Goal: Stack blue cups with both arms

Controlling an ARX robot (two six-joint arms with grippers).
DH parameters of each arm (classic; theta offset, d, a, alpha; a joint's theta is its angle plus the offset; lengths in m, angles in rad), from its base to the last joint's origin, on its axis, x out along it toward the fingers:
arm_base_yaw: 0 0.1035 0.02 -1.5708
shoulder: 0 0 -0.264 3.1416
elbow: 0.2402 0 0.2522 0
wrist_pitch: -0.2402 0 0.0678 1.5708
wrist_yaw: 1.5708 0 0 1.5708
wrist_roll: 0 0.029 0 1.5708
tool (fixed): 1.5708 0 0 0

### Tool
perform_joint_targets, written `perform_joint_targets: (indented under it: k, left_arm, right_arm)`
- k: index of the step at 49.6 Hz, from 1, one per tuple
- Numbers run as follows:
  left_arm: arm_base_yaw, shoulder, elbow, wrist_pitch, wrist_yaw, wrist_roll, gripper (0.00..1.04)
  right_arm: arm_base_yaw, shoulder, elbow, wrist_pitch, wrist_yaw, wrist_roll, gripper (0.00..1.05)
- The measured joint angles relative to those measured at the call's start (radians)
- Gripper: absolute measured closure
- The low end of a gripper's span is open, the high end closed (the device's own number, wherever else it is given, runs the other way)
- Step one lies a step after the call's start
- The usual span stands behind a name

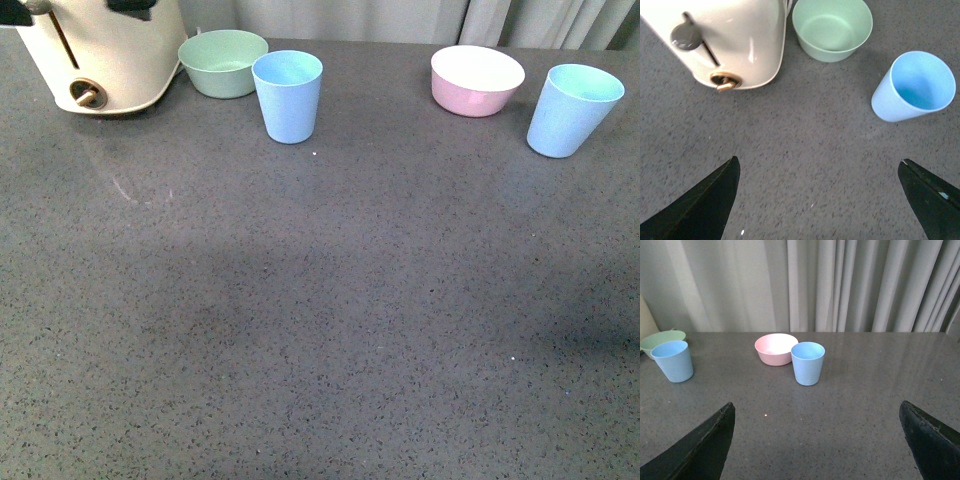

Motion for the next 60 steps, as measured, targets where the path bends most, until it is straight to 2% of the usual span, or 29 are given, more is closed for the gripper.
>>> perform_joint_targets:
  k: [21,38,52,60]
  left_arm:
    - [-0.092,0.349,0.442,-0.209,-0.085,-0.072,0.09]
    - [-0.123,0.532,0.702,-0.365,-0.14,-0.141,0.09]
    - [-0.125,0.641,0.846,-0.455,-0.152,-0.204,0.09]
    - [-0.129,0.665,0.866,-0.469,-0.152,-0.218,0.09]
  right_arm:
    - [0.0,0.0,0.0,0.0,0.0,0.0,0.09]
    - [0.0,0.0,0.0,0.0,0.0,0.0,0.09]
    - [0.0,0.0,0.0,0.0,0.0,0.0,0.09]
    - [0.0,0.0,0.0,0.0,0.0,0.0,0.09]
